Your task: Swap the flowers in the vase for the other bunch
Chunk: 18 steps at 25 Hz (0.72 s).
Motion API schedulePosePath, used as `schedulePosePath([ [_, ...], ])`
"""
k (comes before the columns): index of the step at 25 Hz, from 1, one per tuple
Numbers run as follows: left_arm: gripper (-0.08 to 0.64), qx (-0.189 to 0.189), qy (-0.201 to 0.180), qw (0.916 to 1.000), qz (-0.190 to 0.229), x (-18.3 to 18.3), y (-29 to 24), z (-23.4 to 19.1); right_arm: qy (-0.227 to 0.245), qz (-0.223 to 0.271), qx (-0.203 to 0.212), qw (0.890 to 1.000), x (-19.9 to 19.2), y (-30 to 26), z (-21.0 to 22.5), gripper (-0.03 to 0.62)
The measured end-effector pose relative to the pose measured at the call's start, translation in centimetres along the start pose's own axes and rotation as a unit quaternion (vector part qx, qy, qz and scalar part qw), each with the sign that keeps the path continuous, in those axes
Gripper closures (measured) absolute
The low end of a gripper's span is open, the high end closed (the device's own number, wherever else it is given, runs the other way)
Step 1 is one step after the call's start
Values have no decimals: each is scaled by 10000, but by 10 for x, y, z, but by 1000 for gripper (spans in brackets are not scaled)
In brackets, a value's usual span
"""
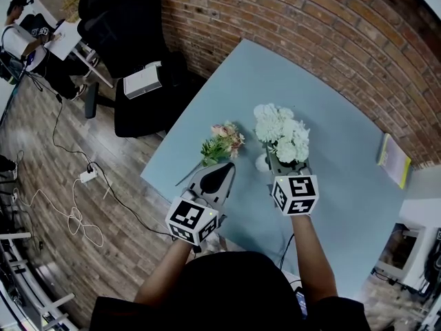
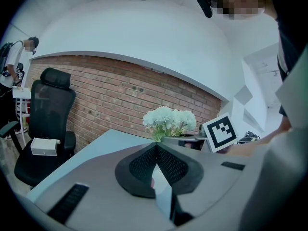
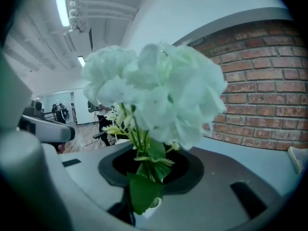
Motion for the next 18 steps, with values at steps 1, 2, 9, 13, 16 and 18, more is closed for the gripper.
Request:
schedulePosePath([
  [1, 554, -4, -5, 10000, 12, 1, 1, 1, 4, 19, -8, 10000, 2, 1, 0, 465],
  [2, 554, -11, -9, 10000, 25, 1, 1, 1, 8, 38, -14, 10000, 3, 2, 0, 465],
  [9, 554, -57, -32, 9999, 105, 6, 6, 4, 9, 212, -108, 9997, 16, 9, 0, 465],
  [13, 554, -78, -42, 9998, 160, 8, 9, 9, 44, 297, -111, 9995, 23, 14, -1, 465],
  [16, 554, -101, -65, 9998, 175, 9, 9, 12, 62, 356, -125, 9993, 29, 16, -1, 465],
  [18, 554, -121, -83, 9997, 195, 10, 10, 13, 75, 402, -135, 9991, 32, 18, -1, 465],
])
Point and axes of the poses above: the fingertips, and each gripper's own axes: y backward along the fingers, z to its right, x out of its top, the point moved 3 cm from there along y, backward along the fingers, and after that the axes turned 6 degrees about y, right-handed, at the moved point
